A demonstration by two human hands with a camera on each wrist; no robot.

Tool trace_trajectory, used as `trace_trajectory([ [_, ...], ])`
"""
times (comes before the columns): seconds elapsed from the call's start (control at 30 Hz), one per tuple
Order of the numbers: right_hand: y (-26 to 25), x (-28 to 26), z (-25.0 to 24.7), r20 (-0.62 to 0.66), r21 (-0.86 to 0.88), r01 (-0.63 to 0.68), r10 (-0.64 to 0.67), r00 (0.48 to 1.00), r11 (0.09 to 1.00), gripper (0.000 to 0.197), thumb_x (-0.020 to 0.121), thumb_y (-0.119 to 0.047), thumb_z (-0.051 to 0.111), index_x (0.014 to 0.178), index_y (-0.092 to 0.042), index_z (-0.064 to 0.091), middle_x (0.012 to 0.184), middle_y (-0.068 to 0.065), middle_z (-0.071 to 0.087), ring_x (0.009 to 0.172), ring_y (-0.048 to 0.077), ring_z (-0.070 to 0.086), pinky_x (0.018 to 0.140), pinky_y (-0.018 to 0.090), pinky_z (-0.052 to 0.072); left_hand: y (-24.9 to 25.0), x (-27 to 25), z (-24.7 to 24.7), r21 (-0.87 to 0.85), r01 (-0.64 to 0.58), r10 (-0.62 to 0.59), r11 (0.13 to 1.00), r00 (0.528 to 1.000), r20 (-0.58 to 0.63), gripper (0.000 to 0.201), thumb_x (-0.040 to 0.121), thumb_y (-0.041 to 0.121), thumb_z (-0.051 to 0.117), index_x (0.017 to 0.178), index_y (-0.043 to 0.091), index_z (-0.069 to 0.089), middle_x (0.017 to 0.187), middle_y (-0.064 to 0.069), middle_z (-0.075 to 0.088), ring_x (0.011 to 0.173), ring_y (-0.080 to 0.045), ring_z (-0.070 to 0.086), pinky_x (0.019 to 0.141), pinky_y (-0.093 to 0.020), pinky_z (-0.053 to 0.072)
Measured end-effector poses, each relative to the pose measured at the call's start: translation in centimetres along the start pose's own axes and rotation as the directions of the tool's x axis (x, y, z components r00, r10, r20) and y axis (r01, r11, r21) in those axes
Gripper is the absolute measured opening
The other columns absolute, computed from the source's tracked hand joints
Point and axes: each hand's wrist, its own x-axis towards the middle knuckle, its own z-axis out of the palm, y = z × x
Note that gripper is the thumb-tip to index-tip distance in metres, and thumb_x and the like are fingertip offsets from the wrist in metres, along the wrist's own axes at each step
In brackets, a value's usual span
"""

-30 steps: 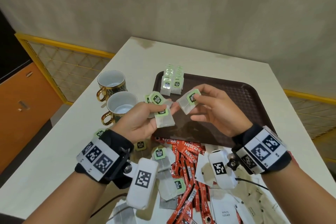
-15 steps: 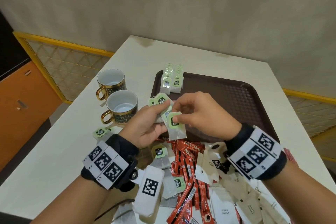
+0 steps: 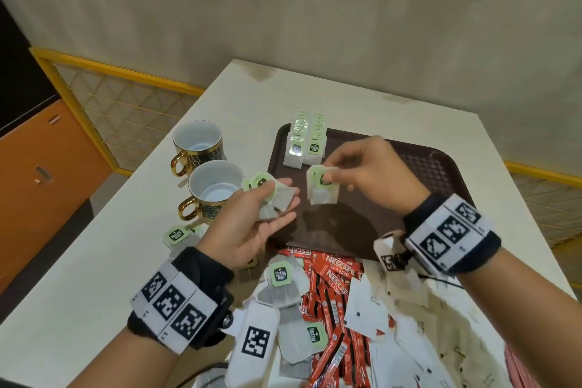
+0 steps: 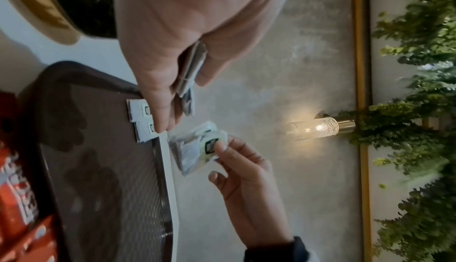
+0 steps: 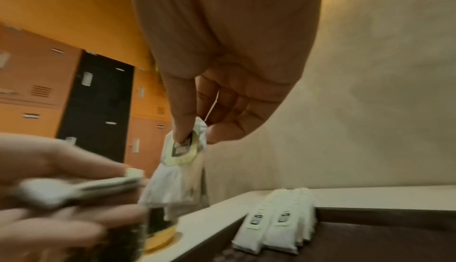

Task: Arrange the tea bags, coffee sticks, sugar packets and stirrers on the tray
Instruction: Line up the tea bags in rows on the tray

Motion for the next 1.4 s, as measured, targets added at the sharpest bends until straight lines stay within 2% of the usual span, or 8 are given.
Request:
trace_trajectory([
  [0.07, 1.3, 2.2, -0.5, -0.024, 0.071, -0.156, 0.158, 0.987, 0.985, 0.007, 0.078, -0.004, 0.077, 0.084, 0.000, 0.074, 0.079, 0.012, 0.072, 0.054, 0.003, 0.059, 0.053, 0.017, 0.048, 0.0, -0.1, -0.5, 0.035, -0.033, 0.033, 0.999, 0.999, 0.001, 0.027, 0.102, 0.017, 0.045, 0.113, 0.003, 0.066, 0.112, -0.015, 0.072, 0.109, -0.025, 0.067, 0.094, -0.038, 0.052],
  [0.2, 4.3, 6.8, 0.1, 0.031, 0.156, -0.396, 0.397, 0.917, 0.905, 0.008, 0.079, 0.002, 0.075, 0.084, 0.004, 0.070, 0.077, 0.011, 0.069, 0.063, 0.013, 0.065, 0.055, 0.017, 0.054, -0.2, -0.2, -1.2, 0.080, -0.069, 0.069, 0.994, 0.998, 0.014, 0.028, 0.101, 0.017, 0.045, 0.116, 0.004, 0.065, 0.109, -0.013, 0.073, 0.105, -0.023, 0.070, 0.092, -0.037, 0.054],
  [0.5, 7.9, 11.9, 2.2, 0.001, 0.314, -0.528, 0.556, 0.831, 0.789, 0.016, 0.074, 0.011, 0.075, 0.072, -0.001, 0.065, 0.085, 0.021, 0.068, 0.087, 0.033, 0.070, 0.069, 0.030, 0.061, -0.5, -0.1, -2.6, 0.048, -0.088, 0.088, 0.995, 0.996, -0.006, 0.027, 0.100, 0.015, 0.045, 0.115, 0.005, 0.066, 0.107, -0.015, 0.074, 0.103, -0.024, 0.071, 0.088, -0.035, 0.056],
  [0.73, 8.6, 12.8, 2.1, -0.013, 0.276, -0.528, 0.553, 0.833, 0.803, 0.015, 0.075, 0.011, 0.074, 0.072, -0.001, 0.065, 0.093, 0.028, 0.069, 0.093, 0.038, 0.070, 0.077, 0.037, 0.060, -0.3, -0.1, -2.9, 0.044, -0.093, 0.094, 0.995, 0.996, -0.011, 0.028, 0.100, 0.016, 0.045, 0.116, 0.005, 0.065, 0.107, -0.014, 0.074, 0.103, -0.023, 0.071, 0.088, -0.035, 0.056],
  [0.97, 7.4, 12.8, 0.4, 0.049, 0.133, -0.451, 0.448, 0.893, 0.883, 0.011, 0.075, 0.001, 0.078, 0.077, -0.002, 0.067, 0.070, 0.008, 0.063, 0.056, 0.012, 0.057, 0.047, 0.018, 0.048, -0.3, -0.3, -2.8, 0.061, -0.091, 0.091, 0.994, 0.996, -0.009, 0.026, 0.099, 0.016, 0.047, 0.114, 0.007, 0.066, 0.106, -0.013, 0.074, 0.102, -0.024, 0.071, 0.089, -0.037, 0.055],
  [1.07, 5.4, 12.7, -0.6, 0.176, 0.032, -0.368, 0.357, 0.917, 0.929, 0.011, 0.076, -0.003, 0.078, 0.081, 0.000, 0.070, 0.060, 0.006, 0.061, 0.047, 0.009, 0.050, 0.043, 0.015, 0.040, -0.3, -0.4, -2.7, 0.066, -0.093, 0.094, 0.994, 0.996, -0.007, 0.026, 0.099, 0.016, 0.048, 0.114, 0.006, 0.066, 0.106, -0.013, 0.074, 0.102, -0.024, 0.071, 0.088, -0.036, 0.056],
  [1.2, 3.5, 12.3, 0.9, 0.386, 0.032, -0.310, 0.275, 0.881, 0.950, 0.008, 0.078, 0.005, 0.073, 0.081, 0.001, 0.068, 0.058, 0.004, 0.065, 0.049, 0.008, 0.059, 0.050, 0.016, 0.051, -0.4, -0.6, -2.6, 0.054, -0.088, 0.088, 0.995, 0.996, -0.003, 0.026, 0.099, 0.015, 0.048, 0.114, 0.006, 0.066, 0.105, -0.014, 0.074, 0.101, -0.025, 0.071, 0.087, -0.035, 0.056],
  [1.4, 4.4, 14.3, 4.3, 0.213, -0.170, -0.266, 0.299, 0.930, 0.949, 0.012, 0.077, 0.005, 0.075, 0.087, 0.003, 0.068, 0.078, 0.015, 0.069, 0.062, 0.020, 0.070, 0.056, 0.025, 0.059, -0.7, -0.9, -2.7, 0.059, -0.082, 0.083, 0.995, 0.996, -0.010, 0.026, 0.098, 0.015, 0.048, 0.113, 0.006, 0.067, 0.104, -0.014, 0.074, 0.101, -0.025, 0.071, 0.087, -0.035, 0.056],
])
